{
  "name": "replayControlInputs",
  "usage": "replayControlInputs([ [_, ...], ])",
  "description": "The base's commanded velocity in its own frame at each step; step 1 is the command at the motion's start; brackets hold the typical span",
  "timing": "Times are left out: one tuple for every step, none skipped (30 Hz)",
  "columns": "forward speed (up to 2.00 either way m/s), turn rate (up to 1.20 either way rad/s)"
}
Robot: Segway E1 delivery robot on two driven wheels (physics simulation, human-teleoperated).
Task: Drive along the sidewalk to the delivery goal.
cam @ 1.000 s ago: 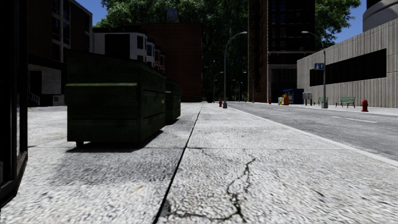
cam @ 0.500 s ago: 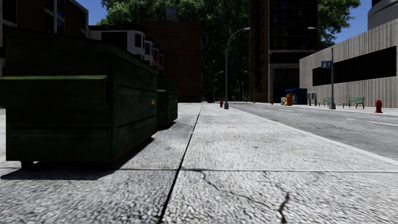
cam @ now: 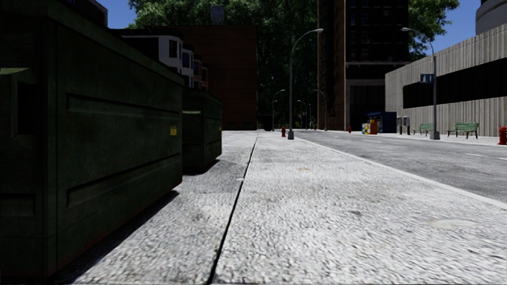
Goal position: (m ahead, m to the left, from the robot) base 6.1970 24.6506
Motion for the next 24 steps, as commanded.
replayControlInputs([
  [2.0, 0.0],
  [2.0, 0.0],
  [2.0, 0.0],
  [2.0, 0.0],
  [2.0, 0.0],
  [2.0, 0.0],
  [2.0, 0.0],
  [2.0, 0.0],
  [2.0, 0.0],
  [2.0, 0.0],
  [2.0, 0.0],
  [2.0, 0.0],
  [2.0, 0.0],
  [2.0, 0.0],
  [2.0, 0.0],
  [2.0, 0.0],
  [2.0, 0.0],
  [2.0, 0.0],
  [2.0, 0.0],
  [2.0, 0.0],
  [2.0, 0.0],
  [2.0, 0.0],
  [2.0, 0.0],
  [2.0, 0.0],
])
